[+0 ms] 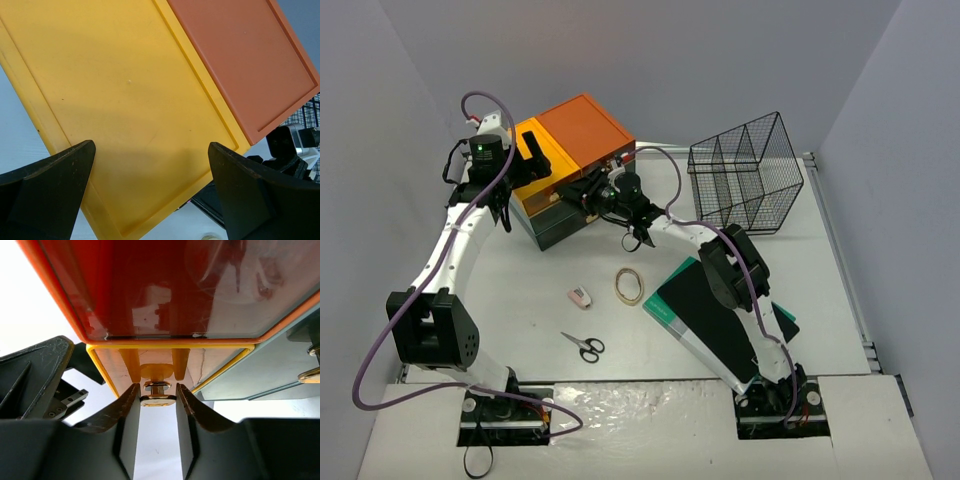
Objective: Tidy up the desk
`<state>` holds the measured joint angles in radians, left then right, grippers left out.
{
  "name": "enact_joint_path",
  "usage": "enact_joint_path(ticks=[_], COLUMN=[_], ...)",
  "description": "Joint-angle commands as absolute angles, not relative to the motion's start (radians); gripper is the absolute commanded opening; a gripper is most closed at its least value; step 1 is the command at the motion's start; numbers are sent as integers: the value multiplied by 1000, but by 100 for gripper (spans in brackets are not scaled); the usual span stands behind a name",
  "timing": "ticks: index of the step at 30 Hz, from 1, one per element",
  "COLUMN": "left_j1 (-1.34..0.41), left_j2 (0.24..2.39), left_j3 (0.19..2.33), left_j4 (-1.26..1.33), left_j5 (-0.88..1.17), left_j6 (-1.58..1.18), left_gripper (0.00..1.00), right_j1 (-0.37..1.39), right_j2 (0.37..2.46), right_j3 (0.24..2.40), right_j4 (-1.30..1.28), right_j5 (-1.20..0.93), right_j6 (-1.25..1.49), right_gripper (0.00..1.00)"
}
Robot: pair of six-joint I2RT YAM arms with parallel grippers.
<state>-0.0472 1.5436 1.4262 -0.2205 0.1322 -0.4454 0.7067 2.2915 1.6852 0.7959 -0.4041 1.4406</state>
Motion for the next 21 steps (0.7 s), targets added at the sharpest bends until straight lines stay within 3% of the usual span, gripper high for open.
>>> enact_joint_path(ticks=[1,6,21], left_j1=[-11,-9,-5], left_j2=[1574,1574,1589], left_j3=[1367,1366,1368], left_j4=[-445,-445,-426], left_j5=[67,64,80], left_j6=[-445,-443,-454], left_gripper=[97,97,97], right_j1=[710,713,739], right_j2=[2295,2277,2057], right_j3=[1693,1664,1441], right_j4=[861,869,785], right_j5=[-368,-370,-340], right_j6=[1443,1442,1326], right_gripper=[14,0,0])
